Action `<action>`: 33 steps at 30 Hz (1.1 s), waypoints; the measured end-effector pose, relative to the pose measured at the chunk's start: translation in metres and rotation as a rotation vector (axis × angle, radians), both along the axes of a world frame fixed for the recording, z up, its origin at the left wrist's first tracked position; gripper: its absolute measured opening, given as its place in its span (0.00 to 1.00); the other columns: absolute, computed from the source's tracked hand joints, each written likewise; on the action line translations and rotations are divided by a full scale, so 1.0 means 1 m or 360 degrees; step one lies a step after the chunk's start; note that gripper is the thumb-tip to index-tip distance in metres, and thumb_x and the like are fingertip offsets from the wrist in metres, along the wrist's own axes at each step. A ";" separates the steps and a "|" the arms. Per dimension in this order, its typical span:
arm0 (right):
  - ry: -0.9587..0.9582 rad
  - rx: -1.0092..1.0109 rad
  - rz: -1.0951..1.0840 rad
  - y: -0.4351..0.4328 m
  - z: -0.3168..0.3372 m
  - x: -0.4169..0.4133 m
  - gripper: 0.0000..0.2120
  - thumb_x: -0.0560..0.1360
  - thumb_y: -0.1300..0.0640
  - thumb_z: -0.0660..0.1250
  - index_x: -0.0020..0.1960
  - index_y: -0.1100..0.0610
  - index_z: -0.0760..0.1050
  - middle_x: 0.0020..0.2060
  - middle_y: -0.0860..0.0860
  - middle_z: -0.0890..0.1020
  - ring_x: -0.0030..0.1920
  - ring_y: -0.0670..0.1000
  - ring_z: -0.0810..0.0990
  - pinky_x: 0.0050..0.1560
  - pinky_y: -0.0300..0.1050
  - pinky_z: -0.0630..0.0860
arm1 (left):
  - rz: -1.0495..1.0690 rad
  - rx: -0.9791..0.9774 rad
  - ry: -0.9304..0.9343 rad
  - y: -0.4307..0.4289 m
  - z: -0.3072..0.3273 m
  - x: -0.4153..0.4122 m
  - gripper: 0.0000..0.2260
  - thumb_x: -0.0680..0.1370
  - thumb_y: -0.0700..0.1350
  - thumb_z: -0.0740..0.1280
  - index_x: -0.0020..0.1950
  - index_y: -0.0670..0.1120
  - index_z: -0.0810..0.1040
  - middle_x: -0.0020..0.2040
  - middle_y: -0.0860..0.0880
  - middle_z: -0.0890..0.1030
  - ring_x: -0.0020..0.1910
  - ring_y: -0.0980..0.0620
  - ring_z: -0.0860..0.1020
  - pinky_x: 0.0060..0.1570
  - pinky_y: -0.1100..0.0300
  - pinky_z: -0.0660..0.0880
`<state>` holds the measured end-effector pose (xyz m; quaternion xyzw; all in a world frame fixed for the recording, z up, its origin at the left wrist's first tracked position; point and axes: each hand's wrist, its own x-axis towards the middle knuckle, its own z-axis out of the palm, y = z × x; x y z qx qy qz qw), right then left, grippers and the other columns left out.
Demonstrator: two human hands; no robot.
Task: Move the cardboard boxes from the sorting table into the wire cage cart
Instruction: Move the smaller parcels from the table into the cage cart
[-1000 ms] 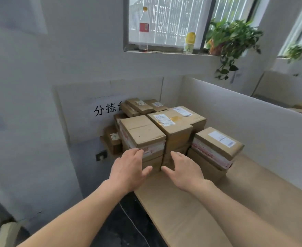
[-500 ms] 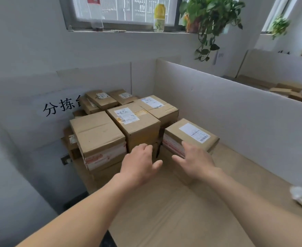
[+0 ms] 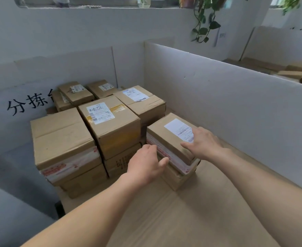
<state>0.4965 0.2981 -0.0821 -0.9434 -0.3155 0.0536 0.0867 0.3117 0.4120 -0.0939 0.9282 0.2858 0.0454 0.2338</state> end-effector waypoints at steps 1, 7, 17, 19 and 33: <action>0.0016 -0.0007 -0.0014 0.001 -0.001 0.006 0.30 0.72 0.32 0.65 0.66 0.49 0.71 0.58 0.52 0.76 0.62 0.57 0.74 0.59 0.54 0.73 | 0.0010 -0.0017 0.0007 0.000 -0.002 0.004 0.26 0.79 0.62 0.62 0.72 0.49 0.70 0.70 0.49 0.72 0.65 0.49 0.73 0.58 0.54 0.72; 0.0155 -0.0068 -0.0136 0.002 -0.009 0.029 0.37 0.66 0.27 0.63 0.65 0.51 0.69 0.61 0.55 0.75 0.64 0.60 0.73 0.60 0.56 0.72 | 0.0133 -0.0181 -0.0015 0.002 -0.011 0.025 0.23 0.79 0.61 0.64 0.67 0.48 0.74 0.63 0.48 0.77 0.54 0.51 0.75 0.50 0.57 0.71; 0.0383 0.0163 -0.0198 -0.001 -0.031 0.007 0.32 0.66 0.28 0.64 0.57 0.51 0.72 0.56 0.53 0.81 0.57 0.58 0.79 0.49 0.51 0.74 | 0.0372 -0.0517 -0.0094 -0.006 -0.024 0.037 0.22 0.77 0.56 0.68 0.65 0.44 0.75 0.60 0.47 0.81 0.57 0.46 0.79 0.56 0.51 0.78; 0.0403 0.0208 -0.0222 0.000 -0.031 -0.004 0.33 0.65 0.28 0.66 0.58 0.52 0.70 0.58 0.53 0.81 0.58 0.59 0.78 0.47 0.50 0.72 | 0.0407 -0.0582 -0.0116 -0.006 -0.025 0.032 0.22 0.76 0.56 0.70 0.65 0.45 0.75 0.59 0.47 0.81 0.56 0.46 0.79 0.56 0.49 0.78; 0.0385 0.0334 -0.0257 -0.012 -0.039 -0.165 0.37 0.64 0.29 0.68 0.62 0.54 0.71 0.59 0.53 0.81 0.61 0.58 0.79 0.51 0.49 0.74 | 0.0443 -0.0564 -0.0147 -0.004 -0.032 -0.115 0.25 0.73 0.55 0.72 0.61 0.42 0.72 0.59 0.45 0.80 0.58 0.44 0.78 0.56 0.49 0.77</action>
